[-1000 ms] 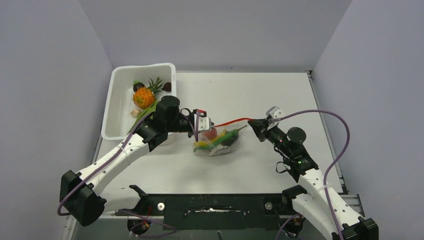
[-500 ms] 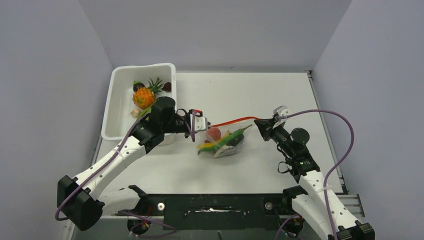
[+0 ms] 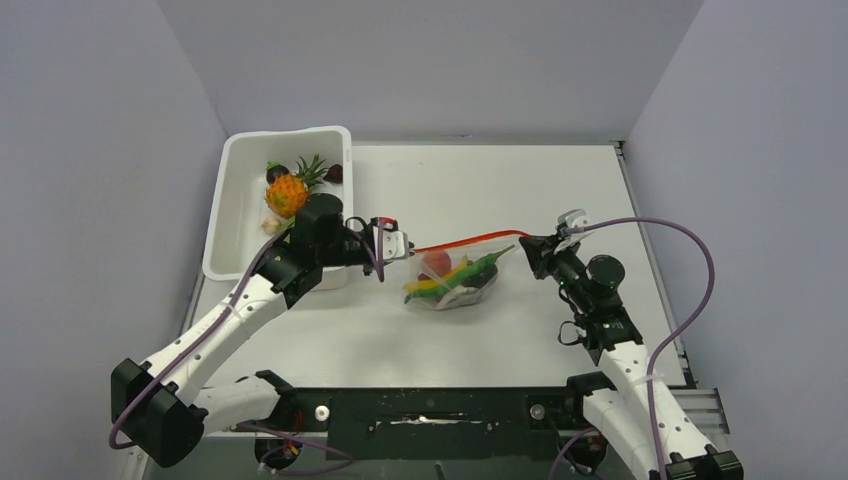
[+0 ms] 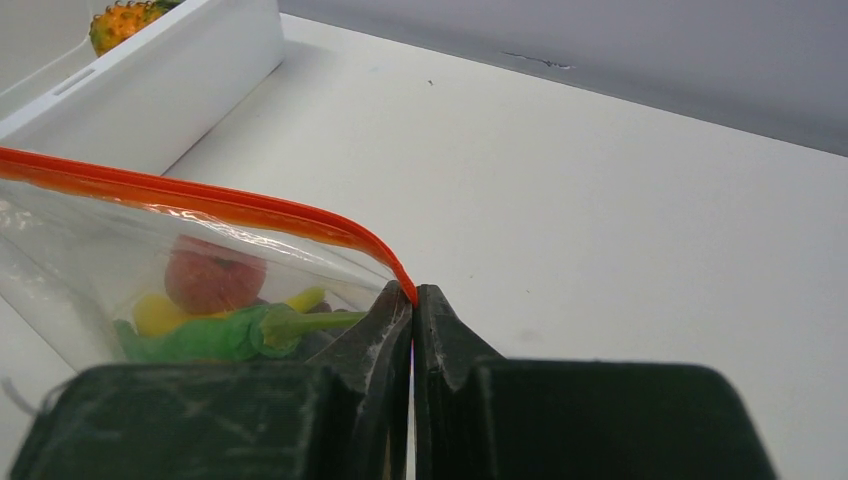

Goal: Place the food in the zip-top bag and seal the zipper
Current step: Zip the zipper food storage bag at the center of the board, then place the zipper food storage bag at the center of the board.

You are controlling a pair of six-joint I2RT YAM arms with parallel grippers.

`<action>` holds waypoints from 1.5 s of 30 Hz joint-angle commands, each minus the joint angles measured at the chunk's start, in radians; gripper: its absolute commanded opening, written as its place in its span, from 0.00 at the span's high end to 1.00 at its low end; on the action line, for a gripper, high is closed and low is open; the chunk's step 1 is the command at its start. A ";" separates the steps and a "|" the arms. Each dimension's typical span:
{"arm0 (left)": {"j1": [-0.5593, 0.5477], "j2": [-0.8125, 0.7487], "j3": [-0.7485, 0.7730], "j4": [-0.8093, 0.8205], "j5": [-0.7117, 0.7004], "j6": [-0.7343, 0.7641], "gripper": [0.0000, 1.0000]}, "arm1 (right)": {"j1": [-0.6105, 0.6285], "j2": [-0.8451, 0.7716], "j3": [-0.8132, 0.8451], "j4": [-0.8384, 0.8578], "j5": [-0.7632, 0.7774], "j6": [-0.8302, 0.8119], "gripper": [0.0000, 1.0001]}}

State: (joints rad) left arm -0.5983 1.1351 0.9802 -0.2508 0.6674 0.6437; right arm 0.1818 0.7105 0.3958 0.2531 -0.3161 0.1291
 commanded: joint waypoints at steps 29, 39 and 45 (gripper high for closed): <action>0.045 -0.128 -0.125 0.177 0.036 -0.109 0.62 | -0.113 -0.179 0.124 -0.264 -0.031 -0.003 1.00; 0.033 -0.219 -0.211 0.351 -0.149 -0.259 0.32 | -0.113 -0.207 0.245 -0.491 -0.068 0.056 1.00; 0.030 -0.297 -0.261 0.367 -0.208 -0.327 0.29 | -0.113 -0.127 0.277 -0.457 -0.021 0.122 1.00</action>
State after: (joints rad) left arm -0.5621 0.8906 0.7330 0.0254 0.5266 0.3981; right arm 0.0723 0.5308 0.6159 -0.2630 -0.3737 0.1951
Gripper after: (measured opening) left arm 0.703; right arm 0.023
